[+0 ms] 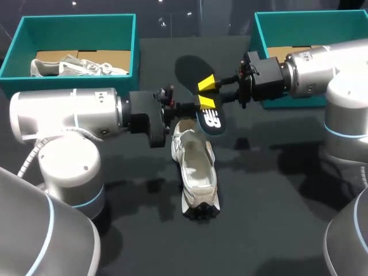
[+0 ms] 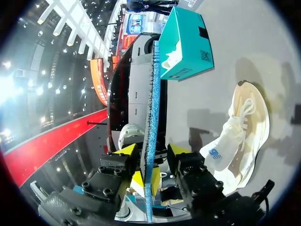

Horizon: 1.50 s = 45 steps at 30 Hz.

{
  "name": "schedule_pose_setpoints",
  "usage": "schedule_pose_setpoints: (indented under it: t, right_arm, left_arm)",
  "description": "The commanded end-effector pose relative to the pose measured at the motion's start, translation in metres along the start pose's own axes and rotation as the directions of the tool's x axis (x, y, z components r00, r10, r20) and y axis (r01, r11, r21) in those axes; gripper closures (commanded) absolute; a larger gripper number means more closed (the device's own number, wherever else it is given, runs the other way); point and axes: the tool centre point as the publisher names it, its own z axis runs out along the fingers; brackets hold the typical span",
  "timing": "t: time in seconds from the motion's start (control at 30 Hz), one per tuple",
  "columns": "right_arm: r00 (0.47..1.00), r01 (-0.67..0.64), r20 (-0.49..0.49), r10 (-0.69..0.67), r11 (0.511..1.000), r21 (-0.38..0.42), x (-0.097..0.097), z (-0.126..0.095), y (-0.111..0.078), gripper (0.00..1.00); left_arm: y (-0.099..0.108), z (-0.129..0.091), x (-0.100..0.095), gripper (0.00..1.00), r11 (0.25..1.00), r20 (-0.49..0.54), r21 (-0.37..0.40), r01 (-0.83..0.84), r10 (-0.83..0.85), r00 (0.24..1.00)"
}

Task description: Take the shoe out of the shoebox, open the shoe tongue, remove and reinsert the insole, then place the shoe into the shoebox

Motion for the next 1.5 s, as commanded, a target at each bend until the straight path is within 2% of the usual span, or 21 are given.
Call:
schedule_pose_setpoints:
  t: [0.03,0.23,0.27,0.37,0.5,0.57,0.67,0.73,0.77,1.03,1.07,1.1,1.13,1.3,1.5]
  right_arm:
    - [1.0,-0.002,0.004,0.002,1.0,-0.003,0.0,0.001,-0.001,0.69]
    - [1.0,0.005,0.002,-0.005,1.0,-0.003,0.001,0.002,-0.004,0.83]
    - [1.0,0.006,0.002,-0.006,1.0,-0.003,0.001,0.002,-0.004,0.83]
    - [1.0,0.012,0.001,-0.012,1.0,-0.001,0.002,0.002,-0.005,0.67]
    - [1.0,0.014,-0.001,-0.014,1.0,-0.001,0.002,0.002,-0.006,0.61]
    - [1.0,0.014,-0.003,-0.014,1.0,0.0,0.002,0.003,-0.006,0.62]
    - [1.0,0.014,-0.004,-0.014,1.0,0.003,0.001,0.004,-0.006,0.72]
    - [1.0,0.016,-0.005,-0.016,1.0,0.004,0.001,0.004,-0.006,0.87]
    - [1.0,0.016,-0.005,-0.016,1.0,0.004,0.001,0.004,-0.006,1.0]
    - [1.0,0.022,-0.01,-0.022,1.0,0.005,0.001,0.005,-0.006,1.0]
    - [1.0,0.021,-0.011,-0.021,1.0,0.007,0.0,0.005,-0.006,1.0]
    - [1.0,0.019,-0.013,-0.019,1.0,0.007,-0.001,0.005,-0.007,1.0]
    - [1.0,0.016,-0.014,-0.016,1.0,0.008,-0.002,0.004,-0.007,1.0]
    - [1.0,-0.001,-0.022,0.001,1.0,0.012,-0.008,0.003,-0.012,1.0]
    - [0.999,-0.017,-0.028,0.018,1.0,0.025,-0.016,0.004,-0.021,1.0]
  left_arm:
    - [-0.002,0.003,0.001,1.0,1.0,-0.004,-0.006,-0.001,0.001,1.0]
    - [-0.004,0.005,0.004,1.0,1.0,-0.01,-0.006,-0.001,0.001,1.0]
    - [-0.005,0.005,0.004,1.0,1.0,-0.012,-0.004,-0.002,0.001,1.0]
    - [-0.007,0.005,0.005,1.0,1.0,-0.012,0.008,-0.002,0.002,1.0]
    - [-0.011,0.005,0.006,1.0,1.0,-0.01,0.018,0.001,-0.001,1.0]
    - [-0.013,0.005,0.006,1.0,1.0,-0.009,0.023,0.001,-0.001,1.0]
    - [-0.014,0.006,0.006,1.0,1.0,-0.009,0.031,0.001,0.0,1.0]
    - [-0.016,0.006,0.007,1.0,0.999,-0.01,0.037,-0.001,0.001,1.0]
    - [-0.017,0.006,0.007,1.0,0.999,-0.01,0.039,-0.002,0.002,1.0]
    - [-0.021,0.003,0.006,1.0,0.999,-0.015,0.053,0.003,-0.002,1.0]
    - [-0.021,0.001,0.005,0.69,0.999,-0.014,0.053,0.008,-0.007,1.0]
    - [-0.021,-0.002,0.003,0.19,0.998,-0.014,0.054,0.01,-0.01,1.0]
    - [-0.021,-0.006,0.001,0.0,0.998,-0.012,0.054,0.013,-0.013,1.0]
    - [-0.017,-0.032,-0.004,0.0,0.997,-0.025,0.057,0.042,-0.04,0.999]
    - [-0.006,-0.066,-0.002,0.0,0.996,-0.102,0.058,0.07,-0.064,0.993]
